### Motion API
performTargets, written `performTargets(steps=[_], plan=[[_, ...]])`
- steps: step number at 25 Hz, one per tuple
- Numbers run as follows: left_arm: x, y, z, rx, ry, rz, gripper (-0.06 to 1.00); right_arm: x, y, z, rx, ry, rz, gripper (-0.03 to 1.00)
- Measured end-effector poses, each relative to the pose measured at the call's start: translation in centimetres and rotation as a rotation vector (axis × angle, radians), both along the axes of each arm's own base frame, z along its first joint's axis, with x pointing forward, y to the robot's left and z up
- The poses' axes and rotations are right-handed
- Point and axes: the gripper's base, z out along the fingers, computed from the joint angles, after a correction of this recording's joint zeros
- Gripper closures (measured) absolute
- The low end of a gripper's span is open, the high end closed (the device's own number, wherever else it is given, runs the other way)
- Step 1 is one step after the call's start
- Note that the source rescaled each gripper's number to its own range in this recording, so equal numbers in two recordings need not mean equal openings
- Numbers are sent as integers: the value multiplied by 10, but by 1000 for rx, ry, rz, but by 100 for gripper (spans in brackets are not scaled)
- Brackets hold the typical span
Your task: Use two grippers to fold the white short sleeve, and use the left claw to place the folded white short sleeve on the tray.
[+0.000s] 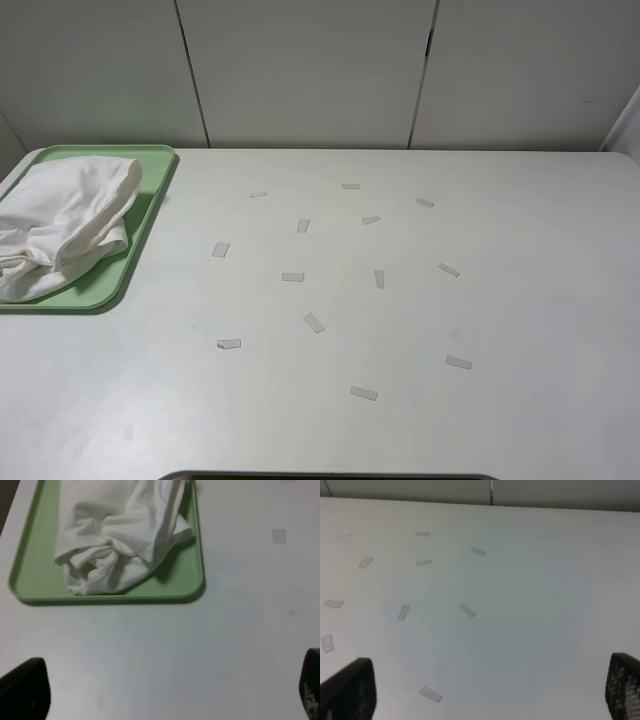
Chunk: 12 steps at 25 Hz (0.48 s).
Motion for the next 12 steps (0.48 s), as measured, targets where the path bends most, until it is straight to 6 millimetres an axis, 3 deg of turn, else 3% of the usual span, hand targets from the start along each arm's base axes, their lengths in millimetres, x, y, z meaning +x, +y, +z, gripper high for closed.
performTargets(steps=[12], plan=[[0, -1, 0, 71, -6, -66, -5, 0, 0, 0, 1, 0, 0, -3]])
